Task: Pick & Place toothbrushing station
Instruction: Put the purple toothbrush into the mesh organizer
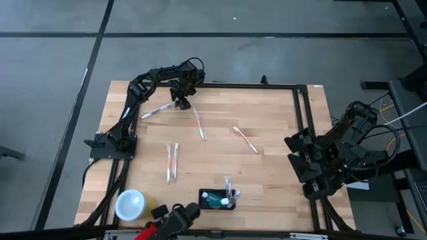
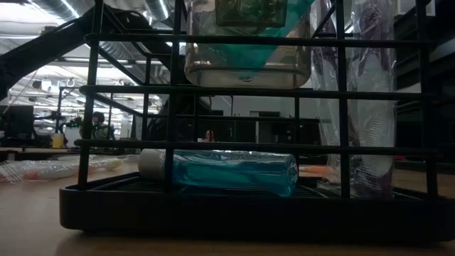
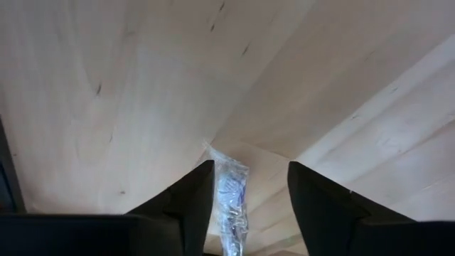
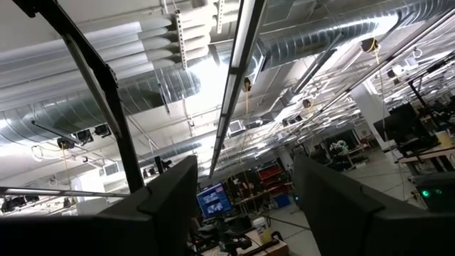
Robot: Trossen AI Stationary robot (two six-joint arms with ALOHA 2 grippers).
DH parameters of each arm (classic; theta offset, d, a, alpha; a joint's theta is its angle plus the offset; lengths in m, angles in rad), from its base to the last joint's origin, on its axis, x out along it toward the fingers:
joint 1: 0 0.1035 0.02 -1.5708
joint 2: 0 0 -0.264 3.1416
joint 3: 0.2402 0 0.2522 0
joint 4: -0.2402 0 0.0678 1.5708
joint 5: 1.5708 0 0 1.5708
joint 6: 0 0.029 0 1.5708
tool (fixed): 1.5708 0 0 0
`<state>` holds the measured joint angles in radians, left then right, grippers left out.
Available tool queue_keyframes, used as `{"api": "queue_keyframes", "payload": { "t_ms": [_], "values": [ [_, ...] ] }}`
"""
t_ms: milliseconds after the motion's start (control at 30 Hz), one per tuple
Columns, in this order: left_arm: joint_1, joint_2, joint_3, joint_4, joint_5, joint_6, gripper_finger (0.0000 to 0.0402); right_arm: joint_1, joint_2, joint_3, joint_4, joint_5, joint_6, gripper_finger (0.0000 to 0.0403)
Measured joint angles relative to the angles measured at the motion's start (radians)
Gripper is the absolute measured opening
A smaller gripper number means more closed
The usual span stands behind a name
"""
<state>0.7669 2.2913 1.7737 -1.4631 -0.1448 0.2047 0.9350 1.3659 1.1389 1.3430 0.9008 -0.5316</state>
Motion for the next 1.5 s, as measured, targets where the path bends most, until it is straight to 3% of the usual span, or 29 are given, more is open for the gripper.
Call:
{"api": "queue_keyframes", "payload": {
  "t_ms": [433,567,733,1167,1500],
  "values": [
    [0.017,0.001,0.000,-0.016,0.052,-0.011,0.0065,0.025,0.000,0.000,0.000,-0.004,0.000,0.0235],
    [0.020,0.016,-0.001,-0.043,0.051,-0.011,0.0013,0.031,0.000,0.000,0.000,-0.029,0.000,0.0235],
    [0.021,0.016,-0.001,-0.066,0.051,-0.018,0.0002,0.031,0.000,0.000,0.000,-0.039,0.000,0.0235],
    [-0.058,-0.083,-0.001,-0.013,0.006,0.024,0.0015,0.032,0.000,0.000,-0.034,-0.082,0.005,0.0235],
    [-0.047,-0.061,-0.001,-0.013,-0.038,0.024,0.0171,0.032,0.000,0.000,-0.056,-0.101,0.066,0.0235]
  ]
}}
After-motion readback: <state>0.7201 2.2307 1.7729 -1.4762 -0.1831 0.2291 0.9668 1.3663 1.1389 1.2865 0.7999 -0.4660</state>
